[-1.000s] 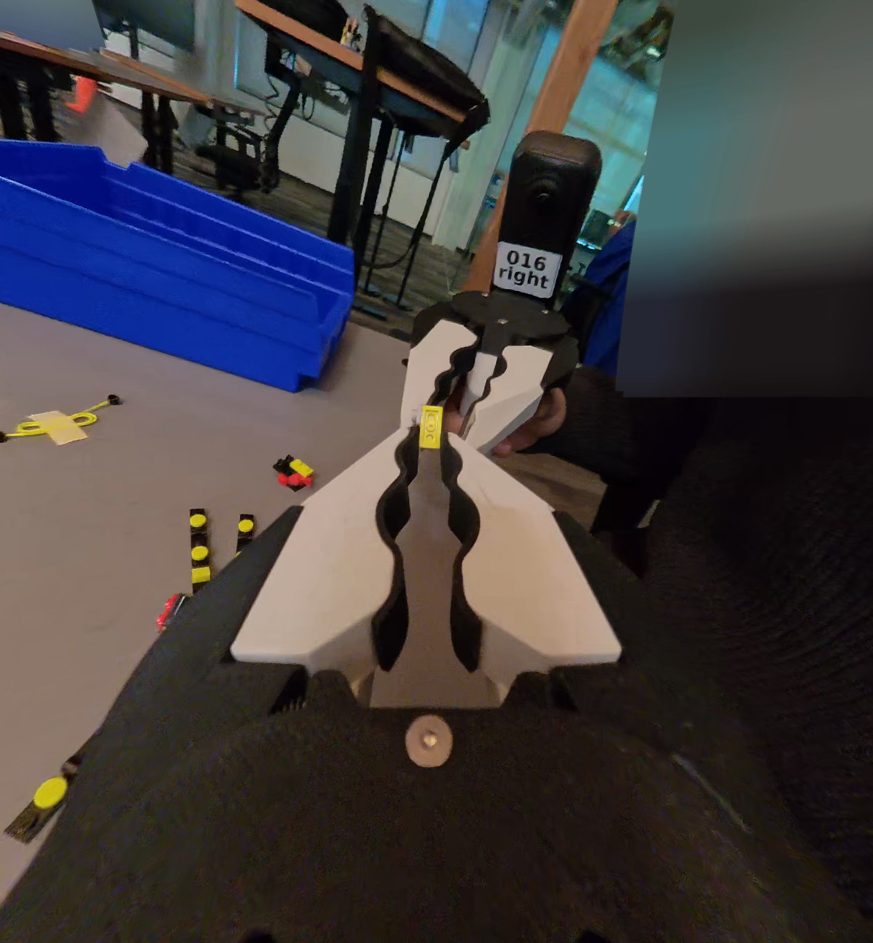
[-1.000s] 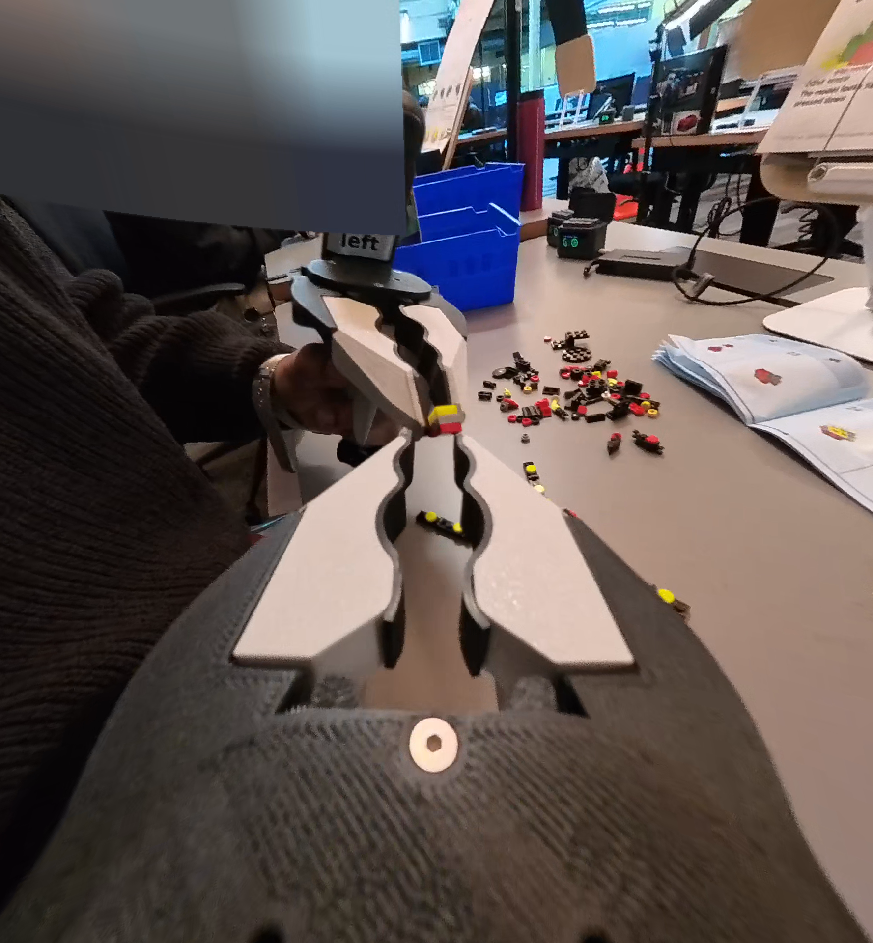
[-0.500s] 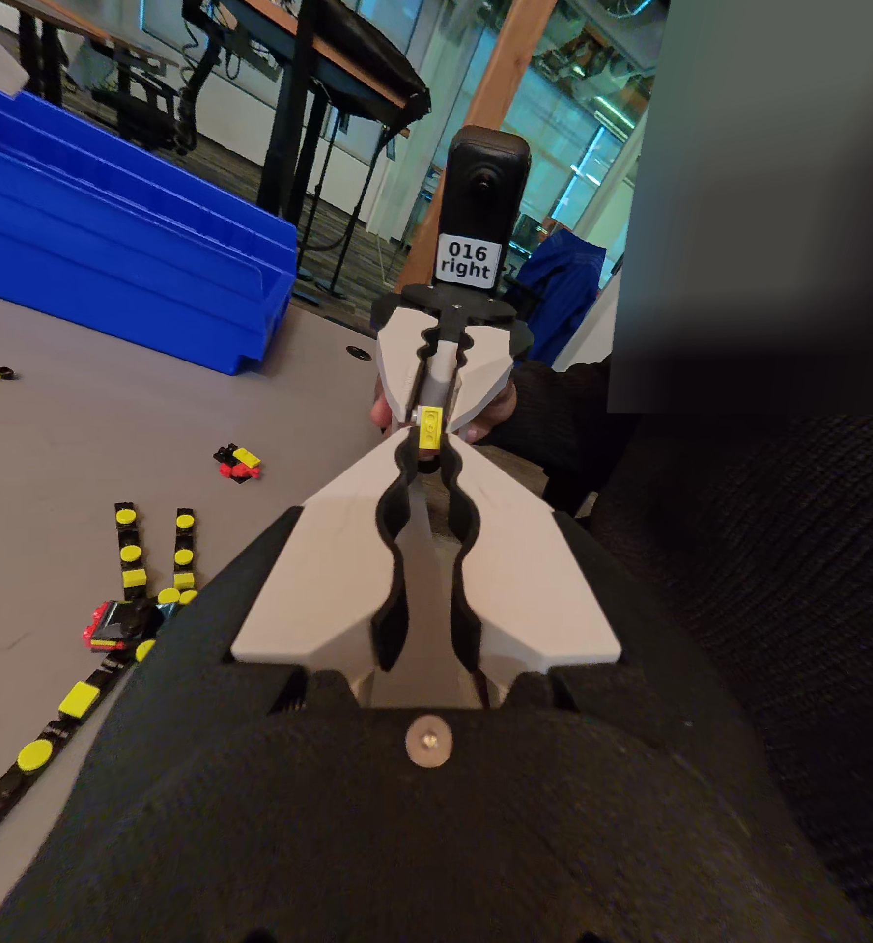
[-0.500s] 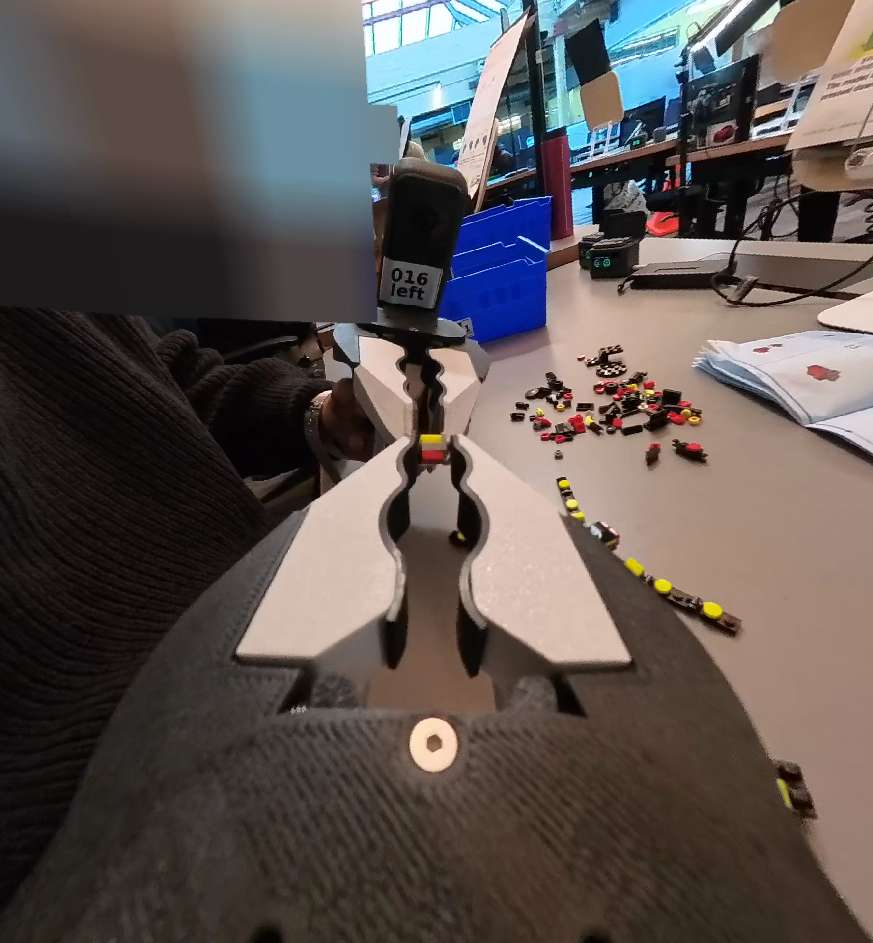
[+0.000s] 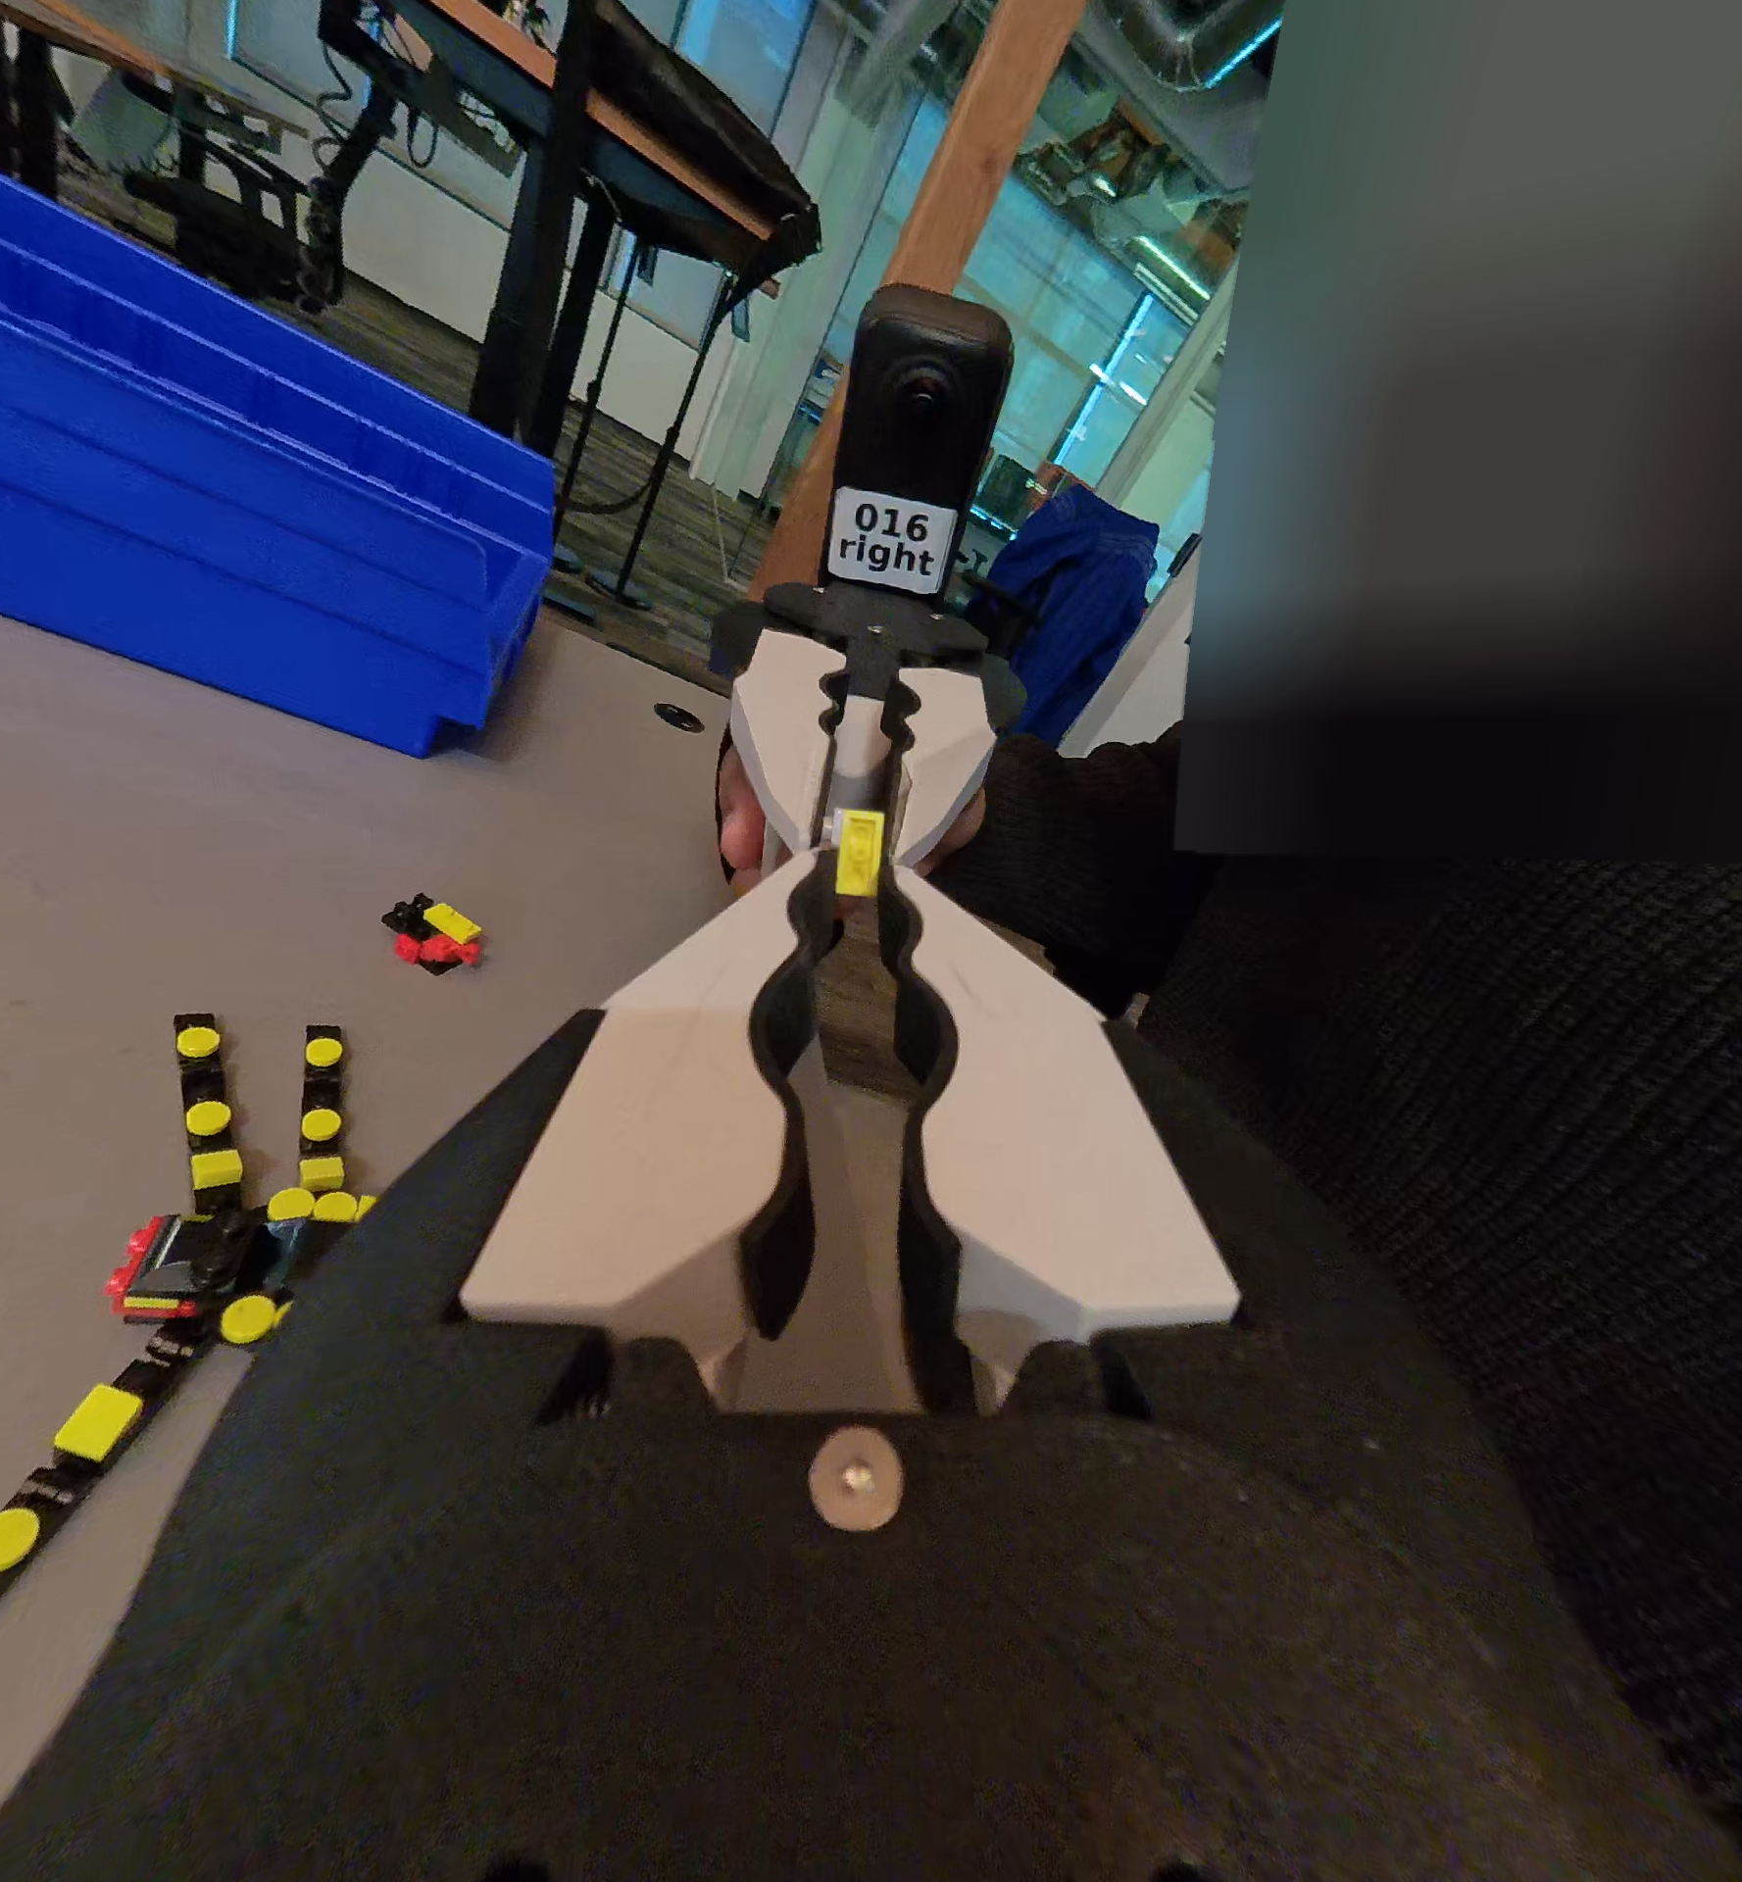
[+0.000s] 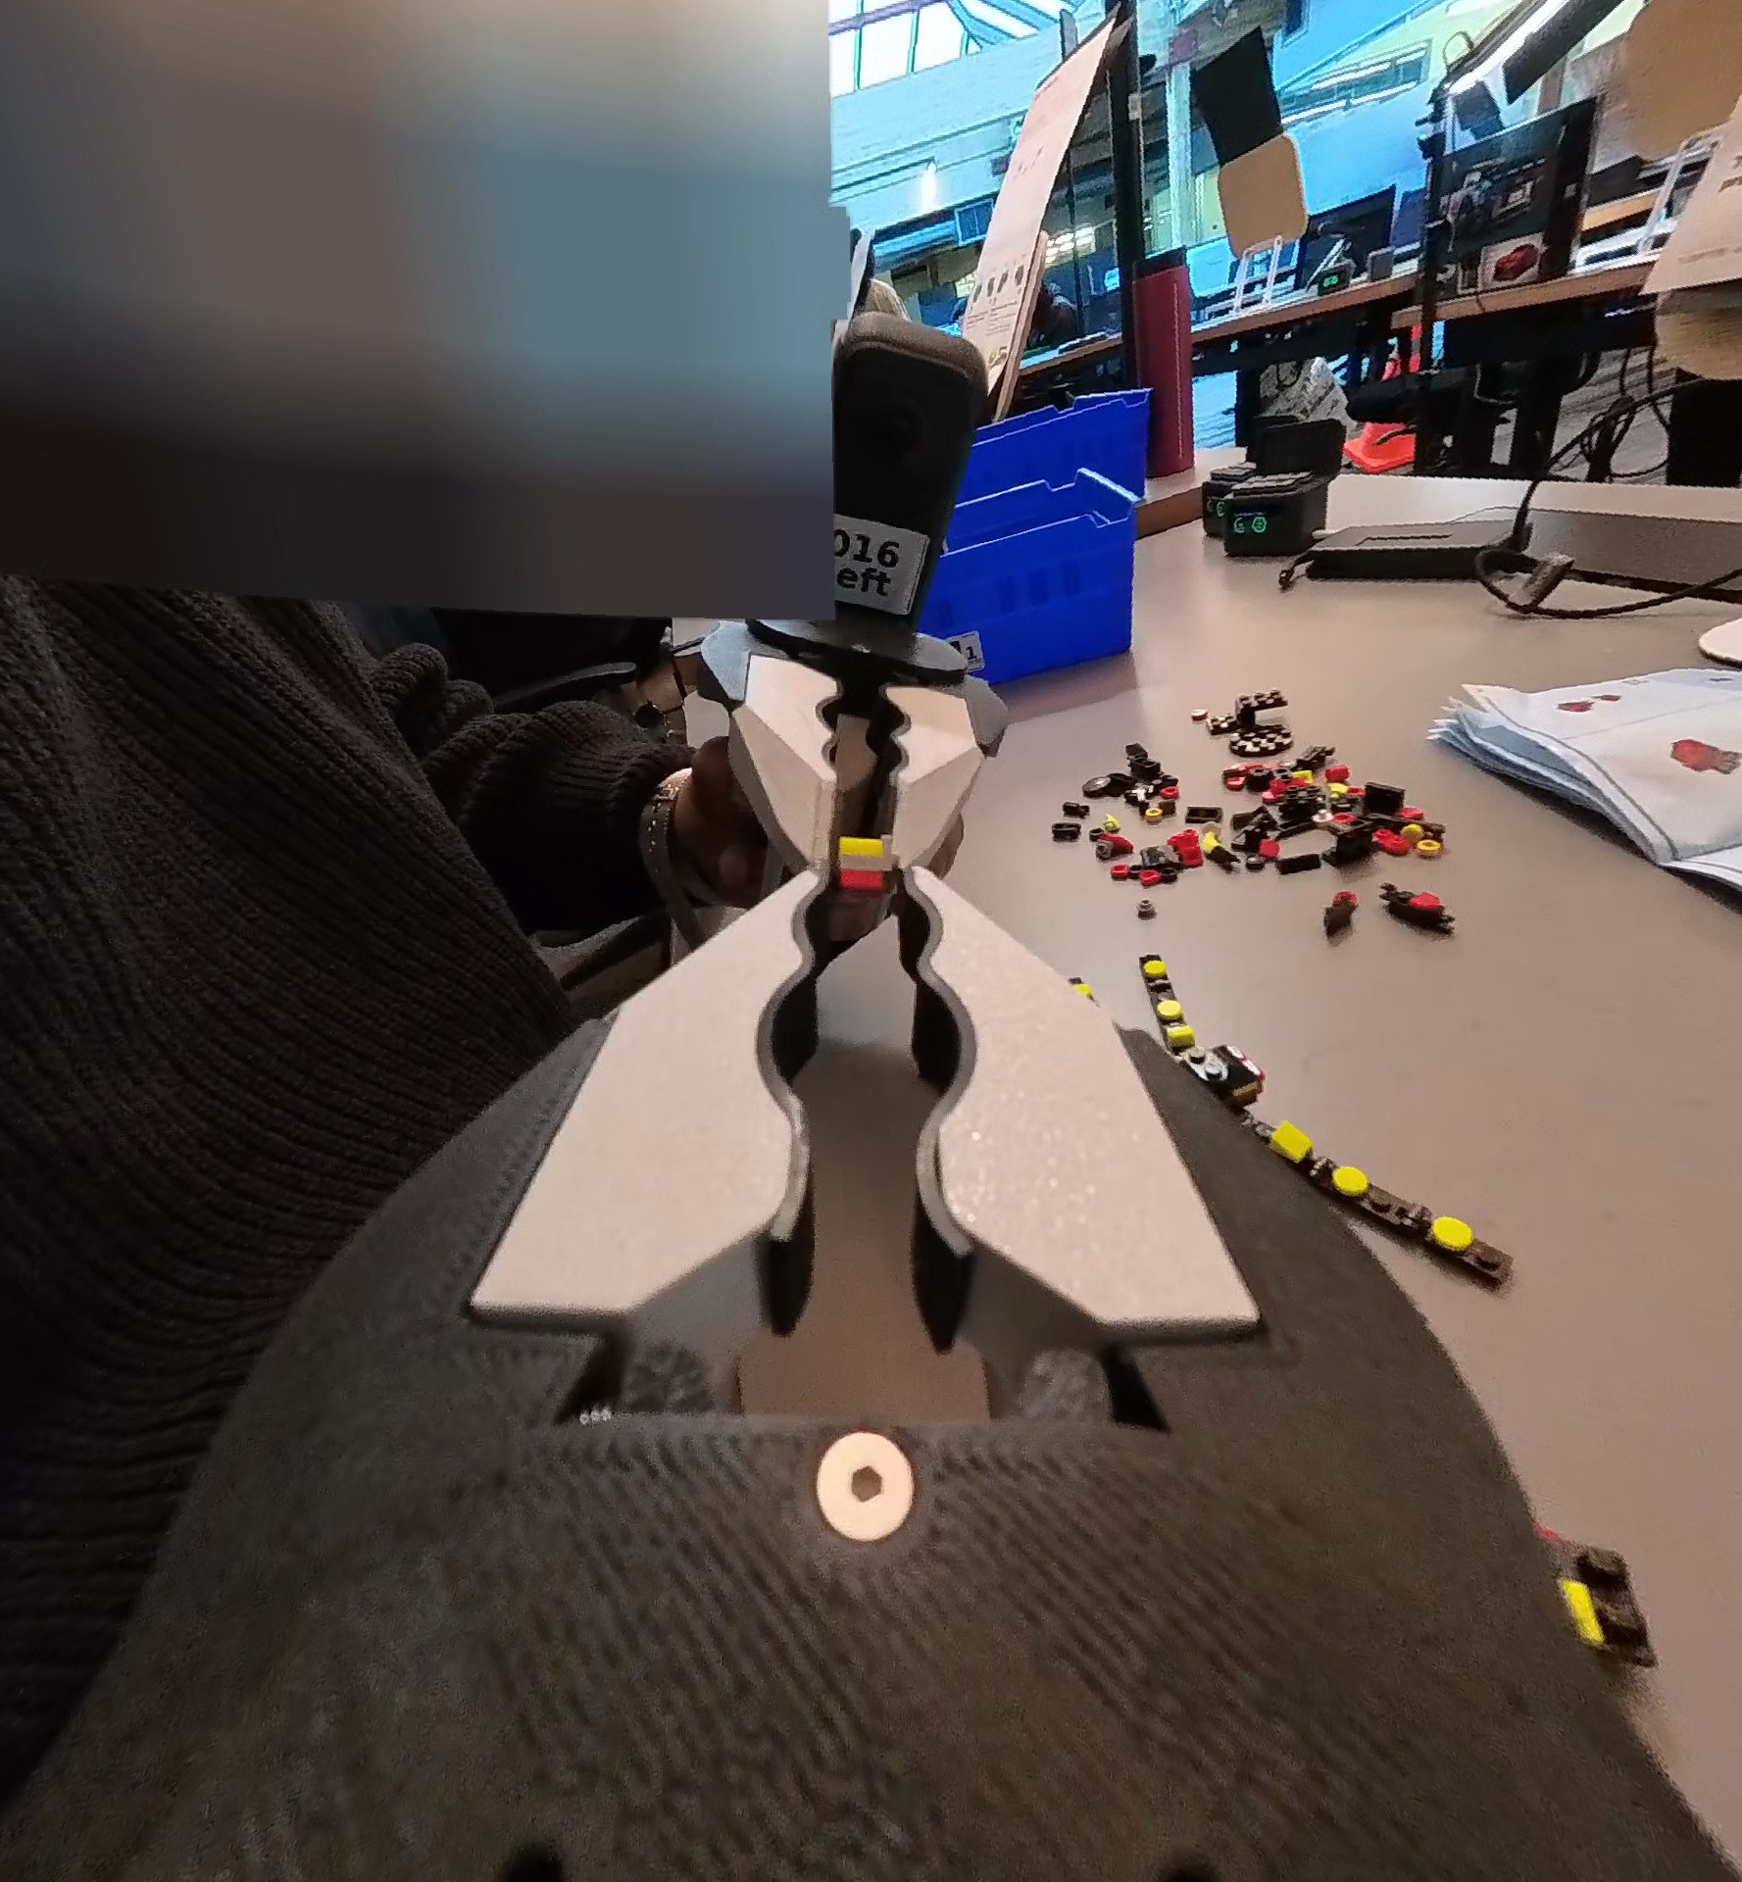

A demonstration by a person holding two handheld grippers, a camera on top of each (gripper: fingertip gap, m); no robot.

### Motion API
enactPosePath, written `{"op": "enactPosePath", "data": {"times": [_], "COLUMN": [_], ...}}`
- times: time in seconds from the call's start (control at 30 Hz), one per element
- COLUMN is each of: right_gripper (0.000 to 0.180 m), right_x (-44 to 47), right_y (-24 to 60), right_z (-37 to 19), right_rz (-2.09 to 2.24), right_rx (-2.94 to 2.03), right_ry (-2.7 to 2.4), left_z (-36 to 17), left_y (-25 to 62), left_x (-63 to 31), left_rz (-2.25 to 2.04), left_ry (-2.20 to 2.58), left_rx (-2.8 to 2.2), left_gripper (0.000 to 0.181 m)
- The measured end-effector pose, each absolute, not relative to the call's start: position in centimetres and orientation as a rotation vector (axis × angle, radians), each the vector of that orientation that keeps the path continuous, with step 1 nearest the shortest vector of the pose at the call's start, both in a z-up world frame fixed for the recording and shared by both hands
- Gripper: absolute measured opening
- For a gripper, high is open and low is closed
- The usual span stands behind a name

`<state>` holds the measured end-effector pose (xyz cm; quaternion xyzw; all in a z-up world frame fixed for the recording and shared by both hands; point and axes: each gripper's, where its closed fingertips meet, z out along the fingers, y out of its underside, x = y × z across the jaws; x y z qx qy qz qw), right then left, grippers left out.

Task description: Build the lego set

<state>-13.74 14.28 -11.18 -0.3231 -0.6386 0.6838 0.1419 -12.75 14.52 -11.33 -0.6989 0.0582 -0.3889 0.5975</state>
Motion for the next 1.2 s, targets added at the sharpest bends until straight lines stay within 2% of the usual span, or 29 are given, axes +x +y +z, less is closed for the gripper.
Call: {"op": "enactPosePath", "data": {"times": [0.17,0.3,0.47,1.2], "right_gripper": [0.009,0.009,0.007,0.007], "right_x": [-13.75,-13.57,-13.44,-13.39], "right_y": [14.43,14.42,14.40,14.34], "right_z": [-11.12,-11.14,-11.43,-11.66], "right_rz": [1.967,1.990,1.960,1.960], "right_rx": [-0.940,-0.952,-0.951,-1.023], "right_ry": [-1.845,-1.861,-1.900,-1.964], "left_z": [-11.63,-11.91,-11.96,-11.62], "left_y": [14.67,14.61,14.60,14.62], "left_x": [-12.78,-12.32,-12.43,-12.68], "left_rz": [-0.905,-0.971,-0.964,-0.959], "left_ry": [0.117,0.101,0.100,0.086], "left_rx": [-1.634,-1.655,-1.660,-1.689], "left_gripper": [0.007,0.018,0.007,0.004]}}
